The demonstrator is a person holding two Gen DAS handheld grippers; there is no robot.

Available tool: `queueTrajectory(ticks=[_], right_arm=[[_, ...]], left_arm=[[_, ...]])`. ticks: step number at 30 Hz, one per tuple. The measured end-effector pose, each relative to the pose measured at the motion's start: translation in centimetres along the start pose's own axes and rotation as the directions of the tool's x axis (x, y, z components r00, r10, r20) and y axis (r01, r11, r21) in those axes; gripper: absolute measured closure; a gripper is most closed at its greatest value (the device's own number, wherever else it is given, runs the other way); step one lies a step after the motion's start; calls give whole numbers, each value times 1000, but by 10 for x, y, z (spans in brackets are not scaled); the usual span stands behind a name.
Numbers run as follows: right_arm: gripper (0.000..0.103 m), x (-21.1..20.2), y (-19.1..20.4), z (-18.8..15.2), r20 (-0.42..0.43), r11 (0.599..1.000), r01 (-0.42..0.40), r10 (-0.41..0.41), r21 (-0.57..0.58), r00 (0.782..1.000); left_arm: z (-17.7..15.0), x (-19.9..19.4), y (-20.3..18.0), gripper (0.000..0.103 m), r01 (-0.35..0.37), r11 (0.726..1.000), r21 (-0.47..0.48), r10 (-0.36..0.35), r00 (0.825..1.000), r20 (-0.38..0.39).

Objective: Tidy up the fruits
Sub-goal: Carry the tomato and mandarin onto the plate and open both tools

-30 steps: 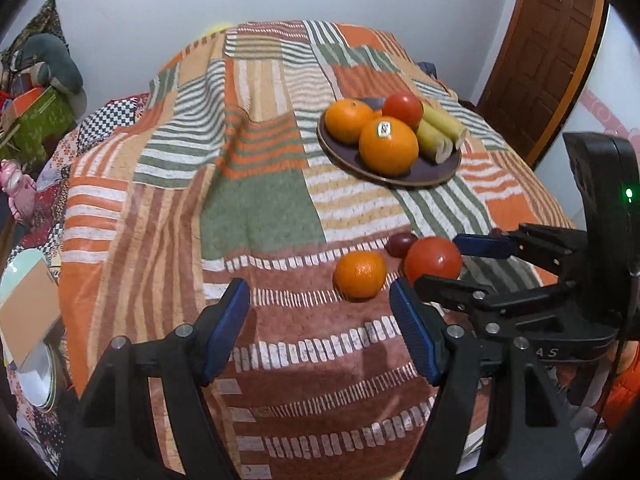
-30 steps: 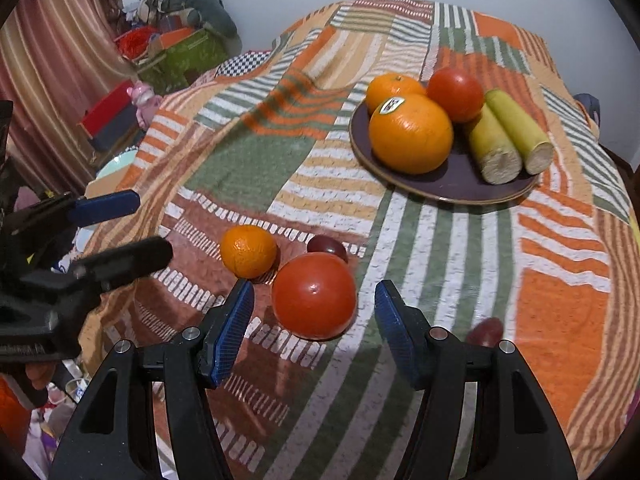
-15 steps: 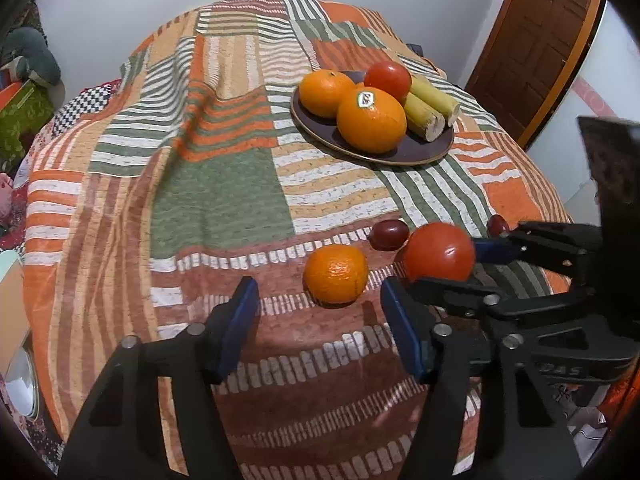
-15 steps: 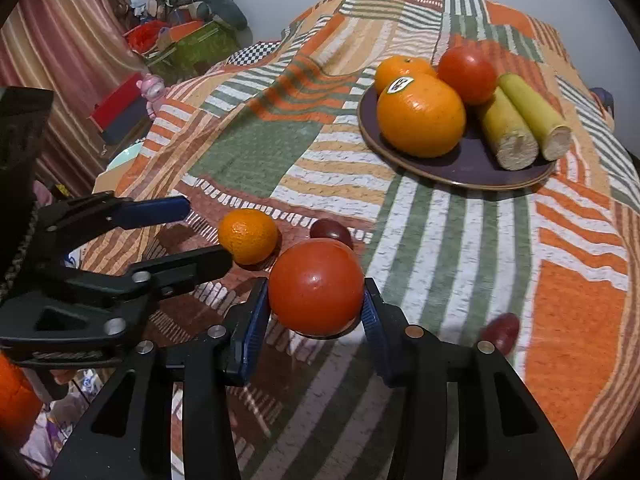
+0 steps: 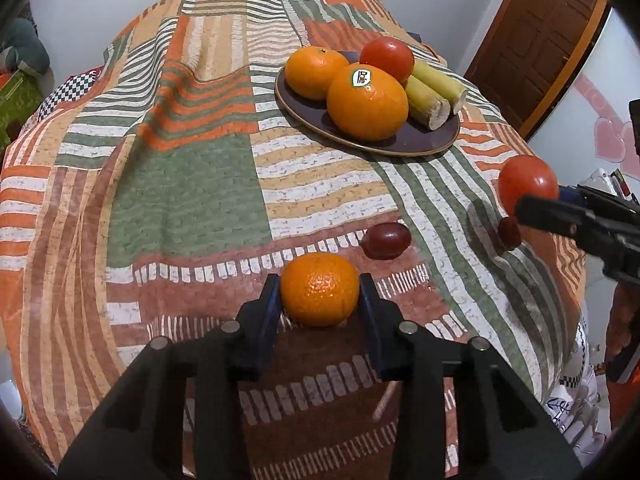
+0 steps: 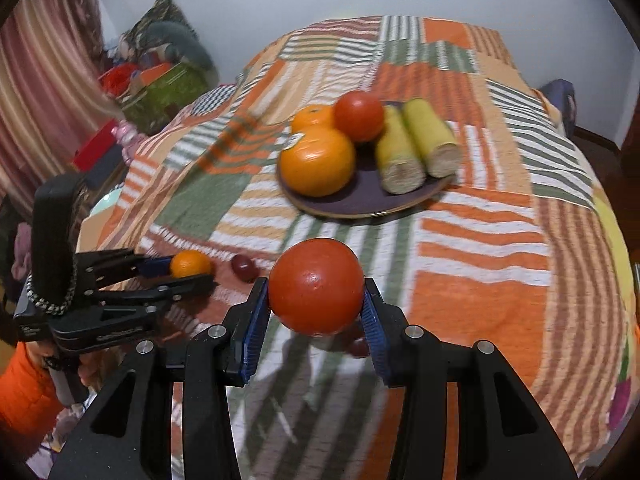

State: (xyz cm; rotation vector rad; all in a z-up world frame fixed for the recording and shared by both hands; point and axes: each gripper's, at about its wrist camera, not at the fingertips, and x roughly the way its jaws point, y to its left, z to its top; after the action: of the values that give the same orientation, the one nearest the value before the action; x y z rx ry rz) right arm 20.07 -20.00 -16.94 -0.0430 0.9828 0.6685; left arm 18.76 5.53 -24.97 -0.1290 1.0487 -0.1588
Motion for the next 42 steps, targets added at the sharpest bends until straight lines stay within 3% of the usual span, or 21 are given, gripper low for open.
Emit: queueTrajectory(ticks=[8, 18, 34, 42], right_arm=[[62, -2, -24, 8, 23, 999, 8, -9, 44, 1000], [62, -7, -41, 38, 85, 999, 24, -28, 41, 996], [62, 10, -60, 120, 173, 998, 59, -58, -2, 983], [62, 44, -51, 148, 148, 996, 71, -62, -61, 987]], left_arm=[[19, -13, -4, 65, 2, 1000, 6, -3, 999, 47], [70, -25, -23, 65, 17, 999, 50, -24, 990, 141], [169, 2, -29, 65, -23, 997, 80, 5, 977, 215], [206, 26, -18, 65, -33, 997, 65, 19, 978, 207]])
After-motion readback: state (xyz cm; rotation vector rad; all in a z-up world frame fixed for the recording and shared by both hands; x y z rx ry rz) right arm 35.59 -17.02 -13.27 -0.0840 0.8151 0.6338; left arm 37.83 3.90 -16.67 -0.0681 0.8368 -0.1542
